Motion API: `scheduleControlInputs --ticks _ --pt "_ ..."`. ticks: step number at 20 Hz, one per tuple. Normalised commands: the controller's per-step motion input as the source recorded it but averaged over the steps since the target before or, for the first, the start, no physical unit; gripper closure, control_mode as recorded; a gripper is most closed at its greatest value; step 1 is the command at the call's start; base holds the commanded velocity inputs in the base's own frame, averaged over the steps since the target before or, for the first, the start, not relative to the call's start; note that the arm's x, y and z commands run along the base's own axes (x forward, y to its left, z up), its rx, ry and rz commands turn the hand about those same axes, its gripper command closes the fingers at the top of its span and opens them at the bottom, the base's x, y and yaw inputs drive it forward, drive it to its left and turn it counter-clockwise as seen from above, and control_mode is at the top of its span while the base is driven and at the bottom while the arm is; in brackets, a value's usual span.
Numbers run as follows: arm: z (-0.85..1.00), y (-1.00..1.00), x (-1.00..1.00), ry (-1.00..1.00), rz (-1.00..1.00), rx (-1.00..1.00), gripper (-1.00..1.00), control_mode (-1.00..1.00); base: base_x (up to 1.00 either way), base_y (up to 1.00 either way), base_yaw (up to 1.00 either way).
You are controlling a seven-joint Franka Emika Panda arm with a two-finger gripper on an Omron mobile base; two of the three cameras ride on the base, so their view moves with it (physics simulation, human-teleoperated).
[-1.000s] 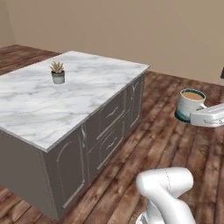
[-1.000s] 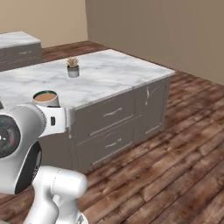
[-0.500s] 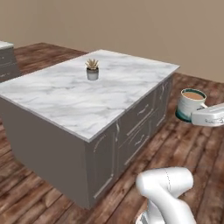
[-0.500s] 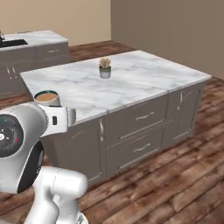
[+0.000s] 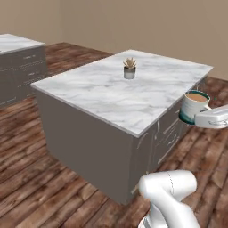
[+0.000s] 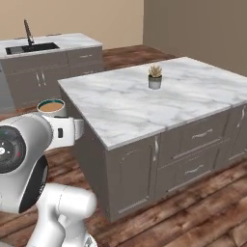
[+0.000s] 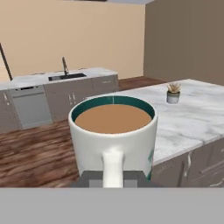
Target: Pick the cup of tea, navigate to the dining table, and place it on the saucer.
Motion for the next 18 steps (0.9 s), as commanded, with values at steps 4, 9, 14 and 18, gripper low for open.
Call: scheduleControlInputs --ticks 4,9,14,18 --pt "0.0 0.0 0.0 0.0 0.0 0.0 1.0 1.0 0.05 0.98 0.13" --pt "0.0 0.0 0.0 0.0 0.0 0.0 1.0 1.0 0.22 0.94 0.09" --pt "0.0 0.0 0.0 0.0 0.0 0.0 1.0 1.0 0.43 0.92 0.05" --pt "0.0 0.0 0.0 0.0 0.0 0.0 1.0 1.0 0.54 0.81 0.01"
